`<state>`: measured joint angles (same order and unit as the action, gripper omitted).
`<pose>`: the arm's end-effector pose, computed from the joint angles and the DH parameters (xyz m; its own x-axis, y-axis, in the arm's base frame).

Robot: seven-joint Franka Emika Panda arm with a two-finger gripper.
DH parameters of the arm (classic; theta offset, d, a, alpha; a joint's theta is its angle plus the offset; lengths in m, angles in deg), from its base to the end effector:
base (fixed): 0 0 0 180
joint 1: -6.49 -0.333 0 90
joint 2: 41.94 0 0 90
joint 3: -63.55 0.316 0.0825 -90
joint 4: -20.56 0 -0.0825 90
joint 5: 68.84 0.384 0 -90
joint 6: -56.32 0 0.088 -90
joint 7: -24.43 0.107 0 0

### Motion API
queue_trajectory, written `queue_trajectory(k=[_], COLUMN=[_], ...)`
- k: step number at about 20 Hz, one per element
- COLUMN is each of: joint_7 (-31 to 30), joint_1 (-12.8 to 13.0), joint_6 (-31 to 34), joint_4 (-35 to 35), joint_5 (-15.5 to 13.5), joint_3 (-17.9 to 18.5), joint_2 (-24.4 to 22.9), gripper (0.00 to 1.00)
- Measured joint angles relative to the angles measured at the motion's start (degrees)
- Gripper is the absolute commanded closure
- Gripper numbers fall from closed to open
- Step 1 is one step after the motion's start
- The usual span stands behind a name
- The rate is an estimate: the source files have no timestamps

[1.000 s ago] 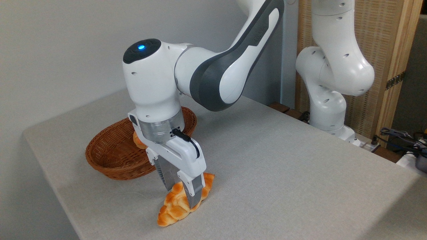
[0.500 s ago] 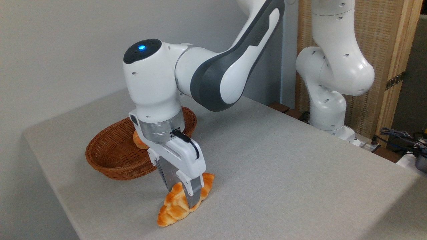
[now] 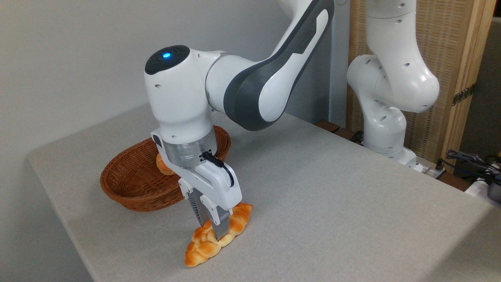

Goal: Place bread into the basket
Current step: 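Lift the braided roll and carry it over the wicker basket, then lower the roll into the basket and open the gripper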

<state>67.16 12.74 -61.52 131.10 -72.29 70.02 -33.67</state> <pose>0.5895 -0.0029 0.4132 0.7556 -0.6549 0.0128 -0.6549 -0.7548 0.0379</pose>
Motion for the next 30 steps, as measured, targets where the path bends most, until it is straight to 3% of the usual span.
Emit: queue_trajectory(k=[7, 11, 22, 23, 24, 25, 30], joint_7=[0.0, -0.2, -17.4, -19.4, -22.2, -23.6, -27.1], joint_1=[0.1, 0.5, 1.0, 1.1, 1.1, 1.1, 1.1], joint_6=[0.0, 0.0, 0.0, 0.1, 0.1, 0.1, 0.1], joint_4=[-2.7, -4.5, -4.6, -4.6, -4.6, -4.6, -4.5], joint_5=[-0.1, -3.5, -5.3, -5.3, -5.3, -5.3, -5.3], joint_3=[-0.2, -1.7, -14.9, -16.0, -17.5, -18.2, -20.7], joint_2=[-2.1, -3.6, -4.8, -4.7, -4.5, -4.3, -3.5], gripper=[0.55, 0.55, 0.56, 0.40, 0.04, 0.00, 0.00])
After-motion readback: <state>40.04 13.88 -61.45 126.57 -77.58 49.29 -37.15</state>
